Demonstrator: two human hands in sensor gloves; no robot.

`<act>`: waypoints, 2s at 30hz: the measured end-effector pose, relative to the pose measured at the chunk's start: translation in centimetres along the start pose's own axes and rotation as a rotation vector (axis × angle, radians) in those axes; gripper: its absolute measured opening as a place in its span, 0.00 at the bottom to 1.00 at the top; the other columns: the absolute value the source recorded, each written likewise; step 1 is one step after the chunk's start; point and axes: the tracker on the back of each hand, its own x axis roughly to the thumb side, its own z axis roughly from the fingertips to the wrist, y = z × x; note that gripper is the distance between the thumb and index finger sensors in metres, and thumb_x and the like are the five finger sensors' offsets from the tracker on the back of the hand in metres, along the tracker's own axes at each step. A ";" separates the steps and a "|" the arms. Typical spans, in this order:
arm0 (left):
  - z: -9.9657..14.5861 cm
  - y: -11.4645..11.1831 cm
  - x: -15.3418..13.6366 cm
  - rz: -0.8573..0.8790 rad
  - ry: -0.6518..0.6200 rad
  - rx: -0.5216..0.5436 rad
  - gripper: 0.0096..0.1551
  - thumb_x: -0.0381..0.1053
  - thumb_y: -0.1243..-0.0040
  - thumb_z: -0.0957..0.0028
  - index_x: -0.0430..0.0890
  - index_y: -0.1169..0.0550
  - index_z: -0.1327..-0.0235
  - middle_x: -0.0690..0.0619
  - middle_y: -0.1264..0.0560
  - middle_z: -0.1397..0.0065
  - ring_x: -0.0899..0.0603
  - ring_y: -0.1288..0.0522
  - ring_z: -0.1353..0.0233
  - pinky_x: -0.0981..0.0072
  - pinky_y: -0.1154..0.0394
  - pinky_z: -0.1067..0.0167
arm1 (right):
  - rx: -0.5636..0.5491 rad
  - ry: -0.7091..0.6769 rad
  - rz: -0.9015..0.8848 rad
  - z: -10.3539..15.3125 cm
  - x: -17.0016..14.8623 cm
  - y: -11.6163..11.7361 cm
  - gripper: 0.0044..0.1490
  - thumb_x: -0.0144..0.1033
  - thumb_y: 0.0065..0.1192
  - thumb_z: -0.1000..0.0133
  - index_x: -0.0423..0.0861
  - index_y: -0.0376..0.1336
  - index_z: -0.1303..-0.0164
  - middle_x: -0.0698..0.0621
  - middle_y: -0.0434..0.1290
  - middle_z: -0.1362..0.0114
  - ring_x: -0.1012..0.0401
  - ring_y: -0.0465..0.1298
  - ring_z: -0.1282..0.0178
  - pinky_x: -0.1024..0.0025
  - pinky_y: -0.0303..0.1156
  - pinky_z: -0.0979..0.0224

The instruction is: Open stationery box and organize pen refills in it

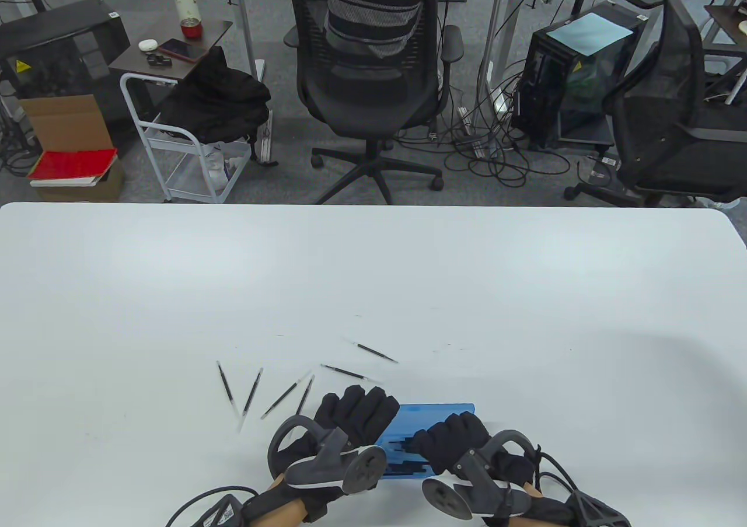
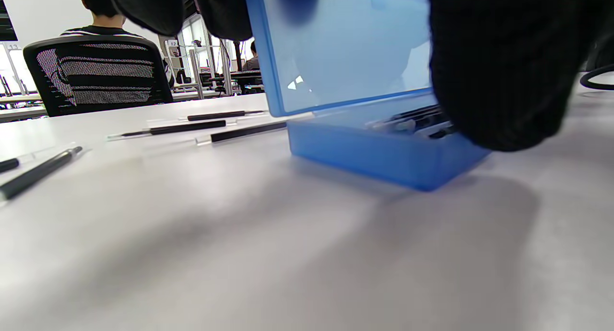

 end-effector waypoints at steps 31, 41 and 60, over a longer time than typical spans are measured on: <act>-0.1 0.1 0.1 -0.014 0.004 -0.013 0.75 0.70 0.31 0.57 0.48 0.64 0.13 0.45 0.59 0.08 0.28 0.48 0.12 0.30 0.42 0.21 | 0.189 0.088 0.032 0.1 -2.6 1.6 0.78 0.61 0.71 0.57 0.44 0.29 0.12 0.34 0.39 0.08 0.32 0.53 0.14 0.36 0.55 0.16; 0.3 2.2 -1.3 0.041 0.054 0.028 0.62 0.66 0.34 0.51 0.47 0.50 0.11 0.44 0.45 0.09 0.31 0.39 0.13 0.33 0.39 0.21 | 0.202 0.088 0.007 0.0 -2.7 1.7 0.78 0.59 0.71 0.56 0.43 0.29 0.13 0.34 0.42 0.08 0.32 0.53 0.14 0.36 0.57 0.17; 2.9 2.3 -8.5 0.039 0.508 -0.008 0.28 0.52 0.24 0.50 0.46 0.17 0.36 0.55 0.12 0.43 0.44 0.11 0.43 0.36 0.30 0.27 | 0.196 0.081 0.008 0.2 -2.6 1.7 0.77 0.59 0.70 0.55 0.43 0.29 0.13 0.33 0.42 0.09 0.32 0.54 0.14 0.37 0.58 0.17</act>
